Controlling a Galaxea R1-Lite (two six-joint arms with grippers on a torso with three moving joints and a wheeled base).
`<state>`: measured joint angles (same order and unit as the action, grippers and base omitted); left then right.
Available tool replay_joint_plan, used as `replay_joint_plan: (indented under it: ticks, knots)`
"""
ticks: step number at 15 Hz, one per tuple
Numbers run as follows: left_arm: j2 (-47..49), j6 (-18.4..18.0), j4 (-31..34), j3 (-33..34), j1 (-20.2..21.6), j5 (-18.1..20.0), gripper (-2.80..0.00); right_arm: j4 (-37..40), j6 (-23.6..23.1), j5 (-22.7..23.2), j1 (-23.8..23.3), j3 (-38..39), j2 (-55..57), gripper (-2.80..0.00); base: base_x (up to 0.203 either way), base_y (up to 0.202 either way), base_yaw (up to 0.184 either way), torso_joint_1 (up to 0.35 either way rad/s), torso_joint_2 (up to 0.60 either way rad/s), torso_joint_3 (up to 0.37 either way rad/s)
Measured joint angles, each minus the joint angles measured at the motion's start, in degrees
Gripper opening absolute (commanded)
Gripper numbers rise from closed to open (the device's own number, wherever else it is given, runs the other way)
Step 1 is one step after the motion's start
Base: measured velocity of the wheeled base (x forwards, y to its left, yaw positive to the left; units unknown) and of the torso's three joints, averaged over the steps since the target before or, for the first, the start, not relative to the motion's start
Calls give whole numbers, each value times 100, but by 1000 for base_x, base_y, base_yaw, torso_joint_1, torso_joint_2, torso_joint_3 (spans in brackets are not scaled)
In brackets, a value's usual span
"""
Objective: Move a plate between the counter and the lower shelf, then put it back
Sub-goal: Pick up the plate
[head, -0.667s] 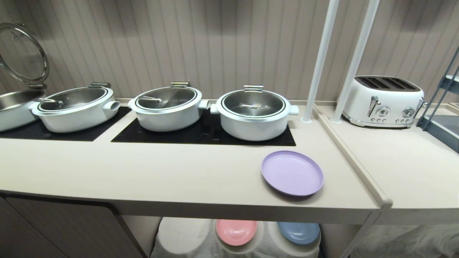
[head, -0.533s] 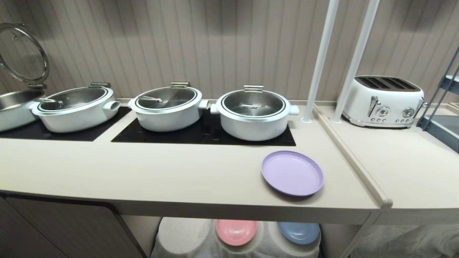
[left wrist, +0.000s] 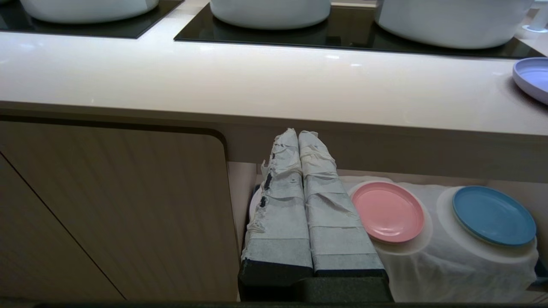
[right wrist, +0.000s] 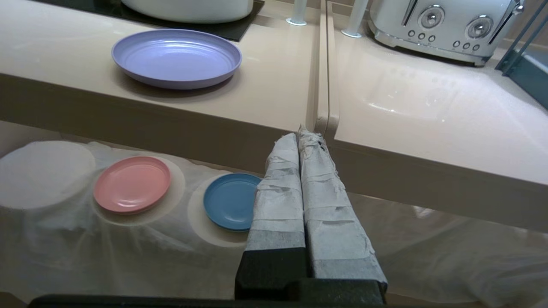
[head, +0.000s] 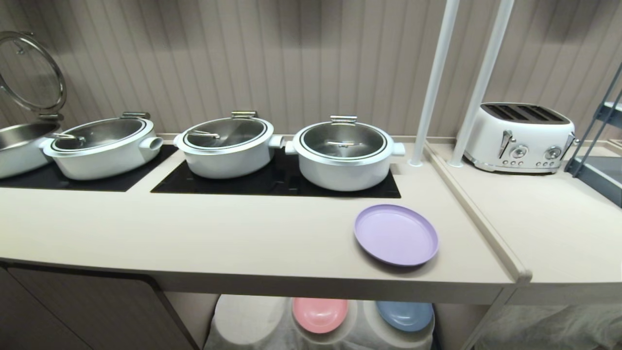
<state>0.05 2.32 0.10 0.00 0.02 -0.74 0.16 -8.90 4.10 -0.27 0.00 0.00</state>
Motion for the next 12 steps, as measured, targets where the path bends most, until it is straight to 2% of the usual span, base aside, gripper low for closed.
replay_joint_plan:
  ticks: [2, 4, 8, 12]
  knots:
    - [0, 2, -2, 0, 0, -2, -280, -92, -347, 21, 0, -18, 0, -280, 0, 0, 0, 0, 0, 0]
    - [0, 0, 0, 0, 0, -1, -280, -261, -393, 244, 0, -260, 0, -280, 0, 0, 0, 0, 0, 0]
    - [0, 0, -2, 0, 0, -2, -280, -62, -512, 1321, 0, -1235, 165, -280, 0, 0, 0, 0, 0, 0]
    - [0, 2, 0, 0, 0, -1, -280, -29, -442, 2333, 0, -2137, 1111, -280, 0, 0, 0, 0, 0, 0]
